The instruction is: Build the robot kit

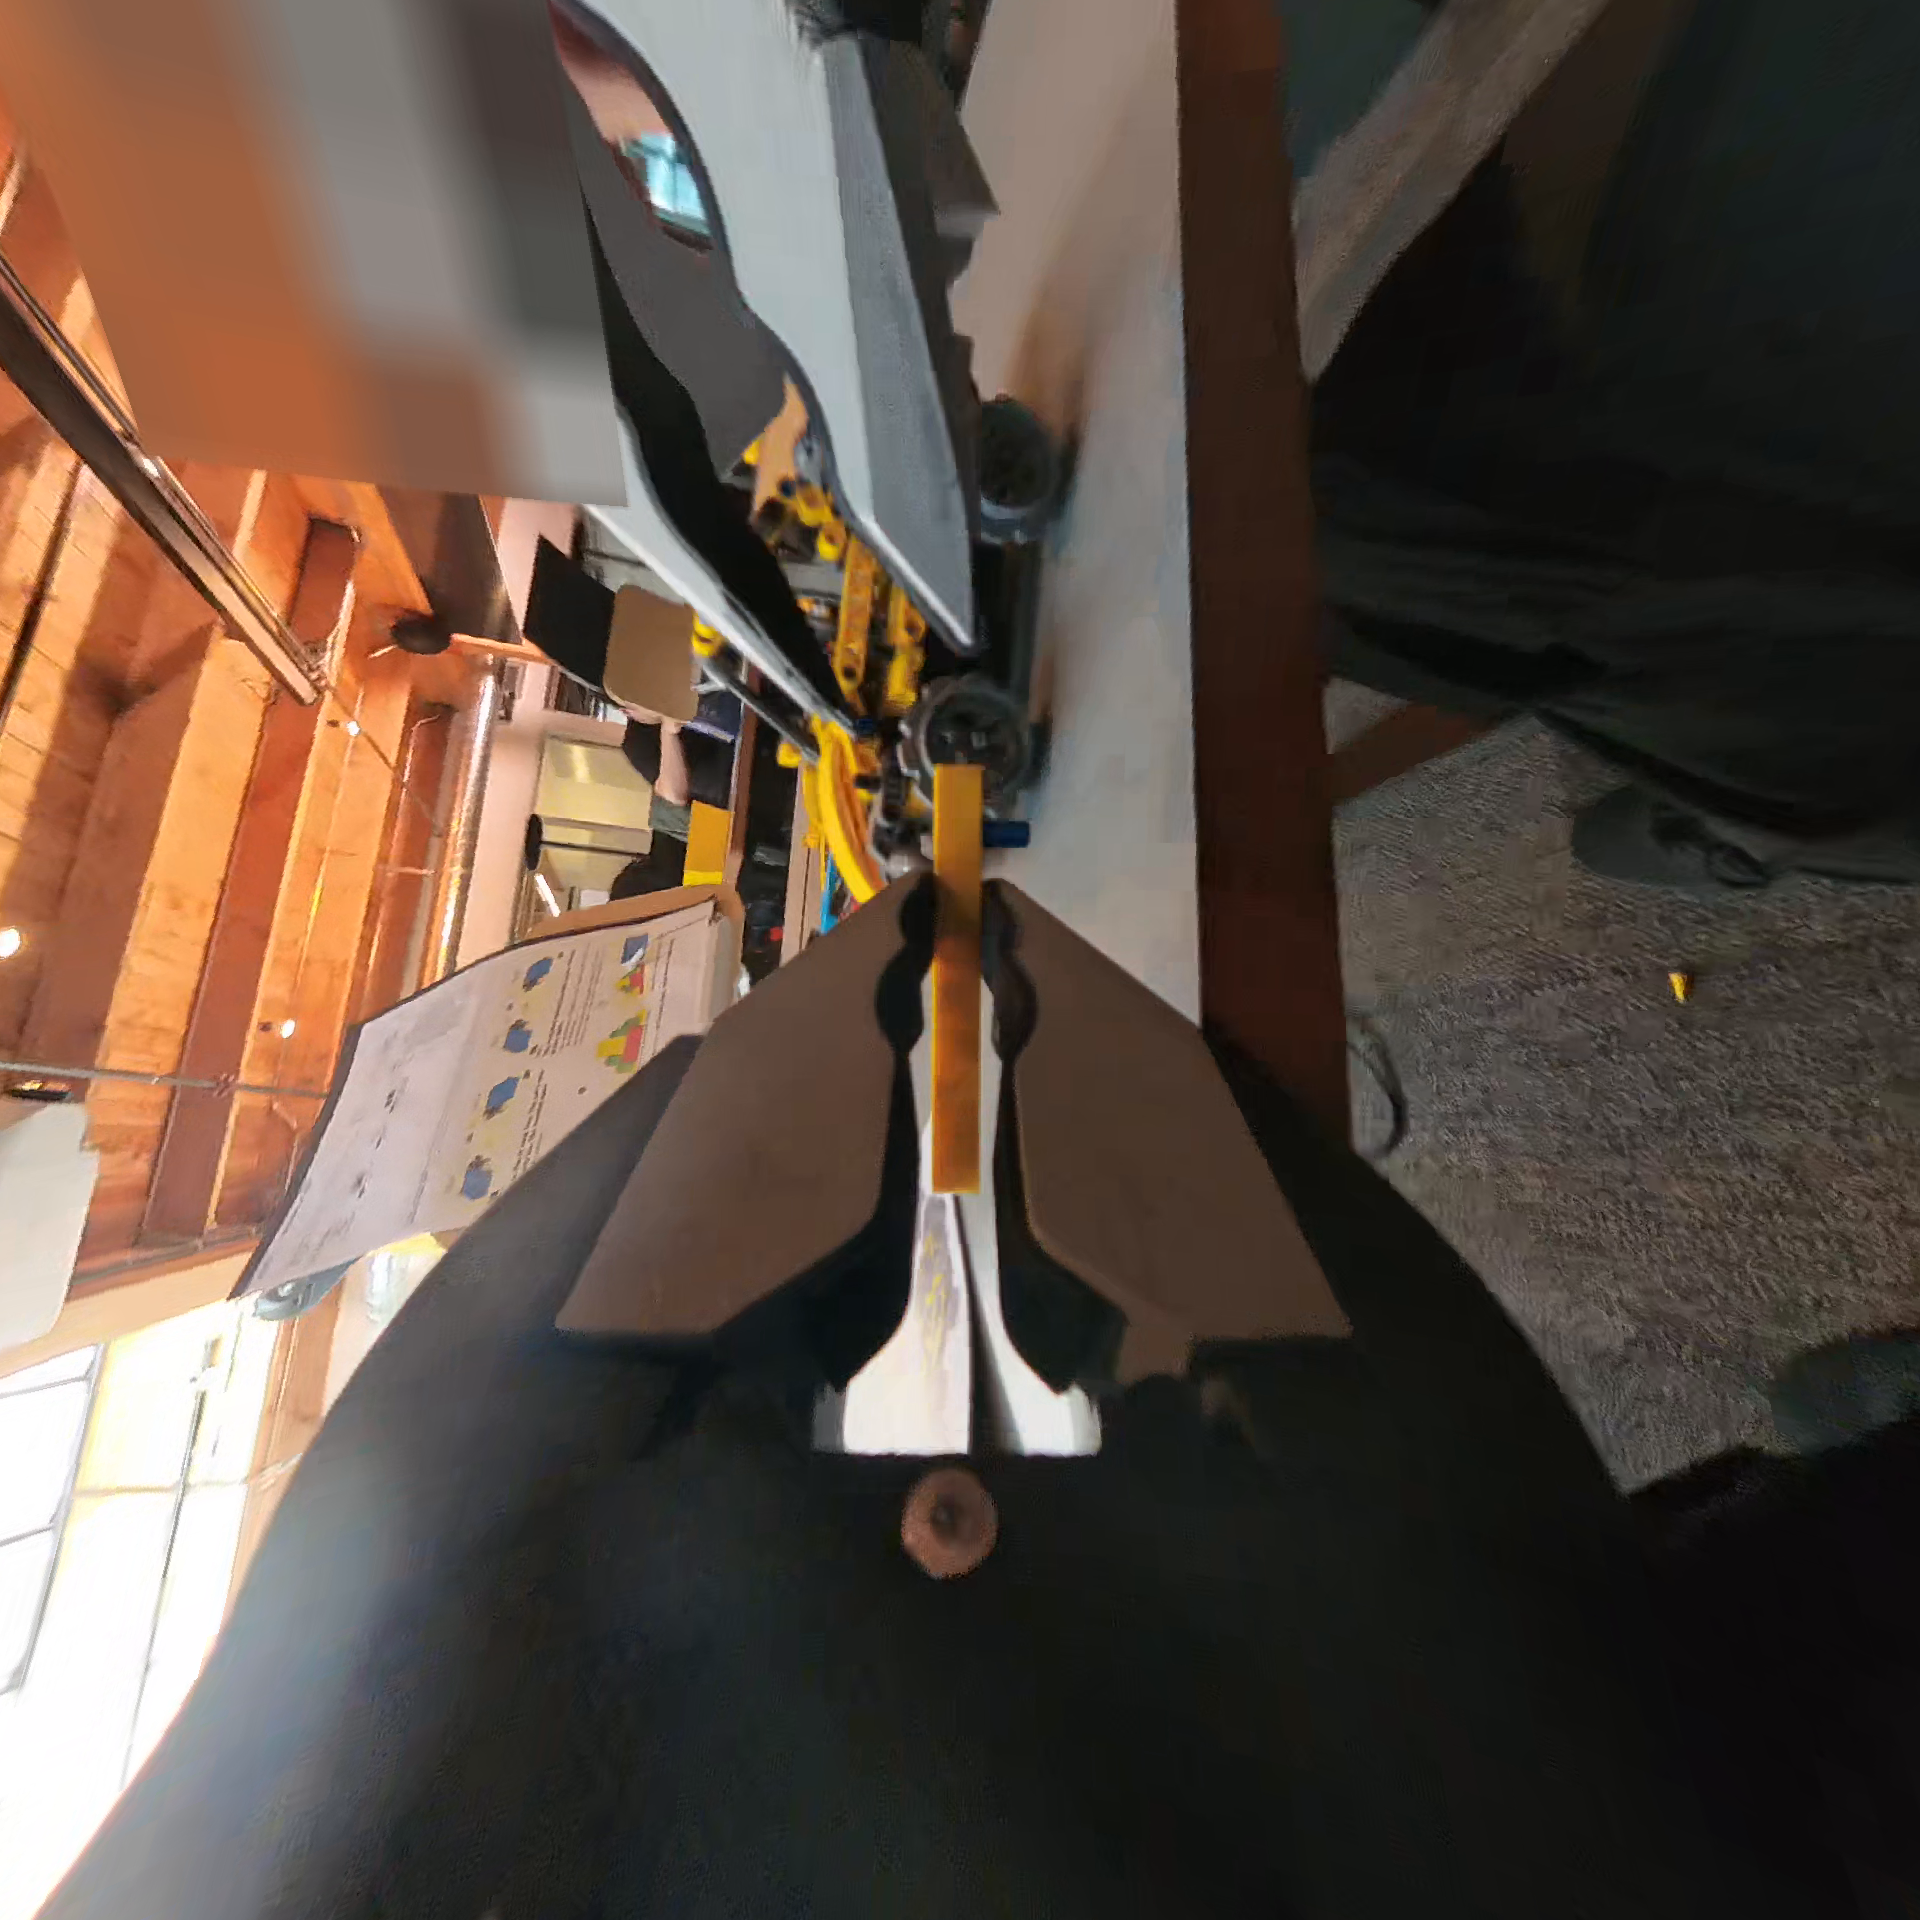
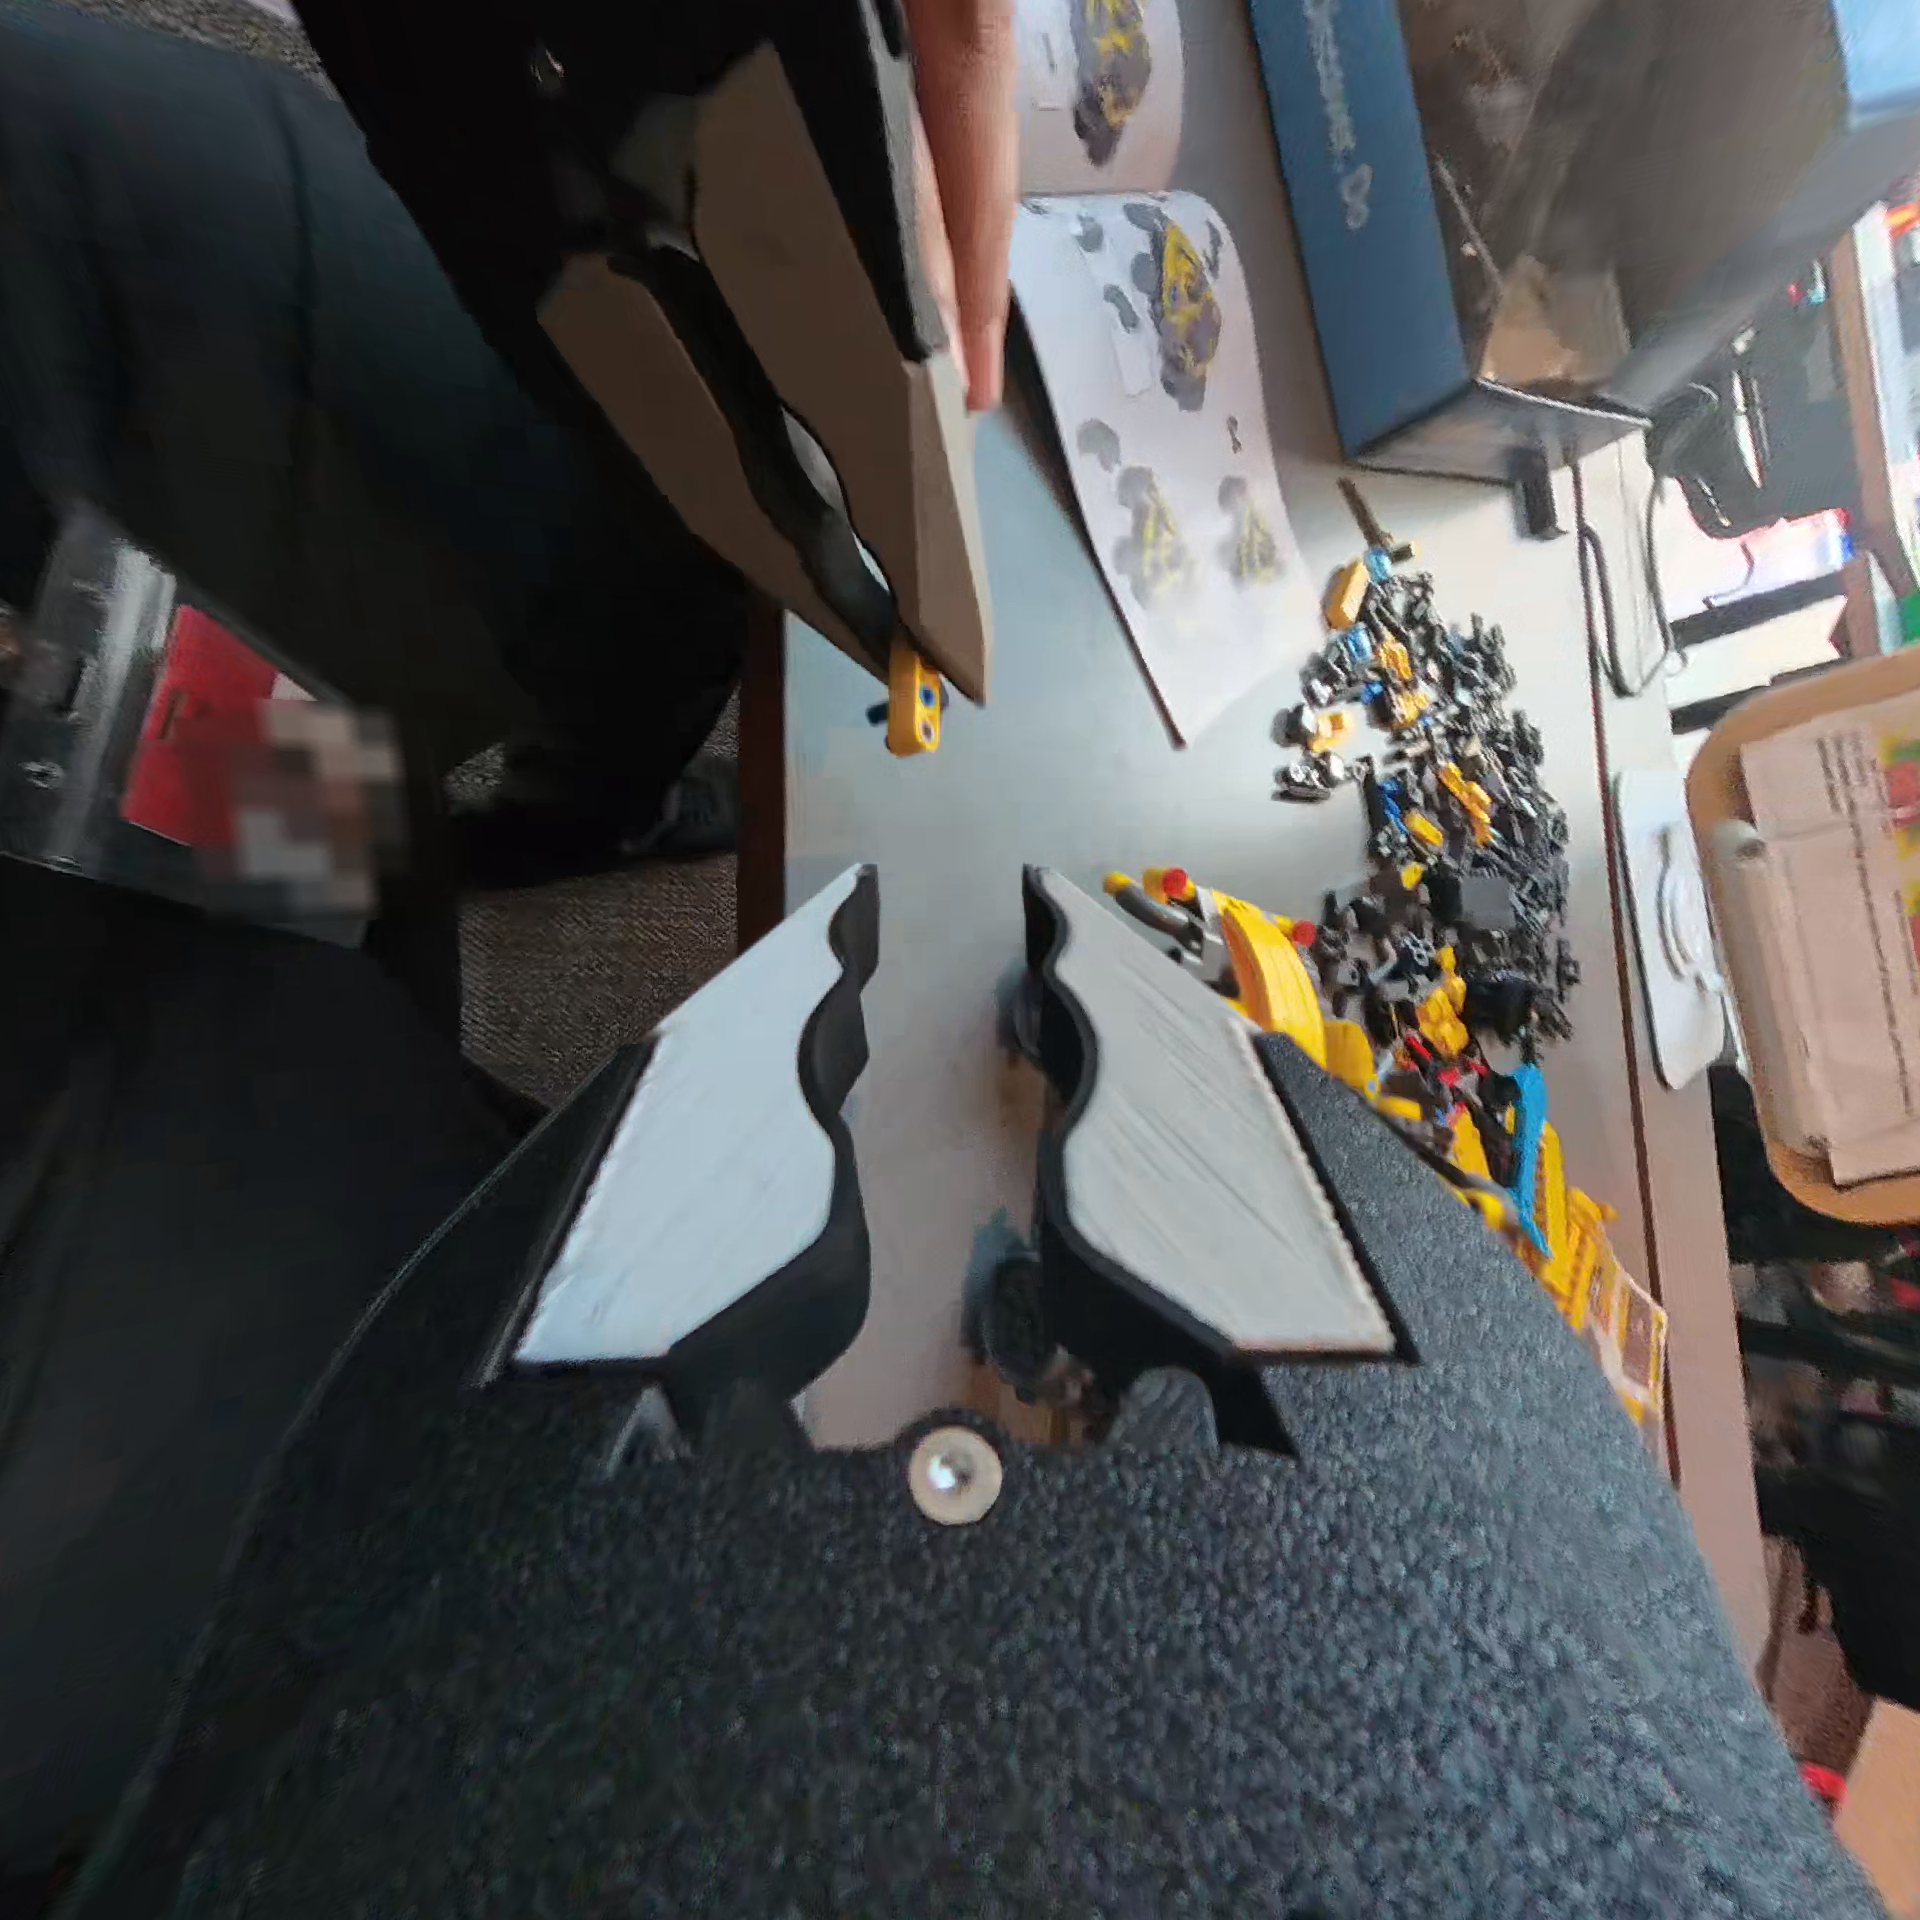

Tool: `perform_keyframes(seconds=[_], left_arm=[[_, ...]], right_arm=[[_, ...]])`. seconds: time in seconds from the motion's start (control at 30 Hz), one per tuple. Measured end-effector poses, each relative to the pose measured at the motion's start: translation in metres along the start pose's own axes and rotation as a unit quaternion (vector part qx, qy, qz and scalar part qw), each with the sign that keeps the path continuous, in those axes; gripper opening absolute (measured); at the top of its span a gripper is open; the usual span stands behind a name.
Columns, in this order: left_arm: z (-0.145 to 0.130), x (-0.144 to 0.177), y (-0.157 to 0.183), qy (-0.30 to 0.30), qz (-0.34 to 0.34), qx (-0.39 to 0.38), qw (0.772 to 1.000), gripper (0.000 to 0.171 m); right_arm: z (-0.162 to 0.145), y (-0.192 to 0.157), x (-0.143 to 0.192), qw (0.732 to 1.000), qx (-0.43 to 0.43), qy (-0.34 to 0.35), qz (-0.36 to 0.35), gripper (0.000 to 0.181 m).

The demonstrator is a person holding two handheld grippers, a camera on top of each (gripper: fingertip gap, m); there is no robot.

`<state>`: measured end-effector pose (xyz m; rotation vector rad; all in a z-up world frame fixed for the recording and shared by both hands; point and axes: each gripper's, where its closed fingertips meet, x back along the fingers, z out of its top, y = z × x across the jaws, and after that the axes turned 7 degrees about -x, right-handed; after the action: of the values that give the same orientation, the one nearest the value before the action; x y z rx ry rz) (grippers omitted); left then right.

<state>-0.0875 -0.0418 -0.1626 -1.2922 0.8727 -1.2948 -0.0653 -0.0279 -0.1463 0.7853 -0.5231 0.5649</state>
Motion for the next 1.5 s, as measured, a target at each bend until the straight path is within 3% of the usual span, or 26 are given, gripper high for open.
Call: perform_keyframes(seconds=[0.1,0.2,0.3,0.4,0.6,0.83,1.0,1.13,1.27,1.5], left_arm=[[-0.027,0.0,0.003,-0.067,-0.001,-0.01,0.998,0.003],[-0.056,-0.005,0.007,-0.136,-0.021,-0.001,0.99,0.003],[-0.078,-0.01,0.007,-0.202,-0.034,0.02,0.978,0.004],[-0.084,-0.015,0.011,-0.229,-0.049,0.034,0.972,0.006],[-0.077,-0.014,0.019,-0.209,-0.068,0.126,0.967,0.004],[-0.082,-0.007,0.014,-0.205,-0.07,0.203,0.955,0.015],[-0.079,-0.007,0.014,-0.199,-0.074,0.211,0.954,0.02],[-0.079,-0.005,0.013,-0.199,-0.07,0.212,0.954,0.021],[-0.076,-0.002,0.012,-0.188,-0.07,0.247,0.948,0.025],[-0.075,0.0,0.011,-0.178,-0.073,0.283,0.94,0.029]], right_arm=[[-0.003,0.049,0.018,0.993,-0.104,0.018,-0.051,0.025],[-0.038,0.121,0.03,0.969,-0.229,-0.027,-0.091,0.02],[-0.057,0.164,0.02,0.94,-0.338,-0.049,-0.023,0.026],[-0.072,0.19,-0.008,0.93,-0.353,-0.093,0.025,0.024],[-0.081,0.184,-0.074,0.93,-0.303,-0.177,0.107,0.022],[-0.048,0.152,-0.127,0.922,-0.243,-0.228,0.198,0.023],[-0.04,0.143,-0.153,0.886,-0.302,-0.279,0.214,0.014],[-0.041,0.142,-0.159,0.87,-0.328,-0.296,0.22,0.021],[-0.045,0.171,-0.165,0.892,-0.304,-0.282,0.18,0.02],[-0.042,0.191,-0.186,0.935,-0.166,-0.258,0.18,0.017]])
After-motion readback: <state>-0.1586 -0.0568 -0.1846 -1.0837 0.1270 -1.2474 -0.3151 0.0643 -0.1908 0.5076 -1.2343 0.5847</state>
